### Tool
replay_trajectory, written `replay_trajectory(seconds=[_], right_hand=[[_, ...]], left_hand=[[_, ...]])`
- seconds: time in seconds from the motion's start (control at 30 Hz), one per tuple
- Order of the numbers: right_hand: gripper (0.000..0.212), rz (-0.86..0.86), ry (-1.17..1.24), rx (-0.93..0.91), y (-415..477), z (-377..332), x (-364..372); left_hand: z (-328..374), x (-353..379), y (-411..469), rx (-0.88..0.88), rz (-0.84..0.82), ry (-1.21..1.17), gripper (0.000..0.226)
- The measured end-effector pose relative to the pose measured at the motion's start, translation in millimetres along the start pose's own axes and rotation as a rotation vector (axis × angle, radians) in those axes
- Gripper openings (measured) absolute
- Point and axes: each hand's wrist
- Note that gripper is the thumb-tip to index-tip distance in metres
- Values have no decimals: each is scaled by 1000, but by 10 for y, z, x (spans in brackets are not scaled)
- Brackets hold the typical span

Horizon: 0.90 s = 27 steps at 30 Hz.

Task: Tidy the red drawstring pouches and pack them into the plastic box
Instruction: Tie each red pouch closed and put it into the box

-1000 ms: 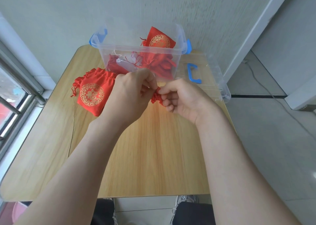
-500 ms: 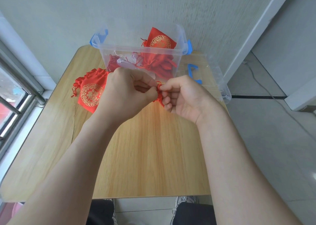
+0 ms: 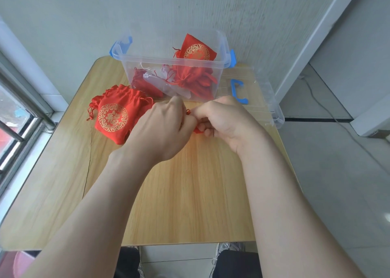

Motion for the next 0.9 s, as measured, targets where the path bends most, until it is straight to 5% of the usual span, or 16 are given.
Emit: replay_trajectory(seconds=[0.1,0.4,0.5,0.63,0.9], right_hand=[[9,11,-42,-37,-21,-16,34],[18,154,7,-26,27,6,-31],[8,167,37,-22,19,-5,-29],[6,169,78,-29,4,-26,-20],[6,155,50,-11,15,-16,-10]], left_hand=[[2,11,15,-85,-9,34,46],[-104,-15,105,-221,254,-167,41],[-43,-92,92,-250,167,-310,44],[-26,-89,52,-189,65,-284,10],[-40,-95,111,-410,33,-596,26]])
Point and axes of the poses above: each hand's wrist, its own y-axis towards the middle knuckle, its own x-axis out of the palm, z = x × y, and after that the axes turned 7 degrees about y, right-handed
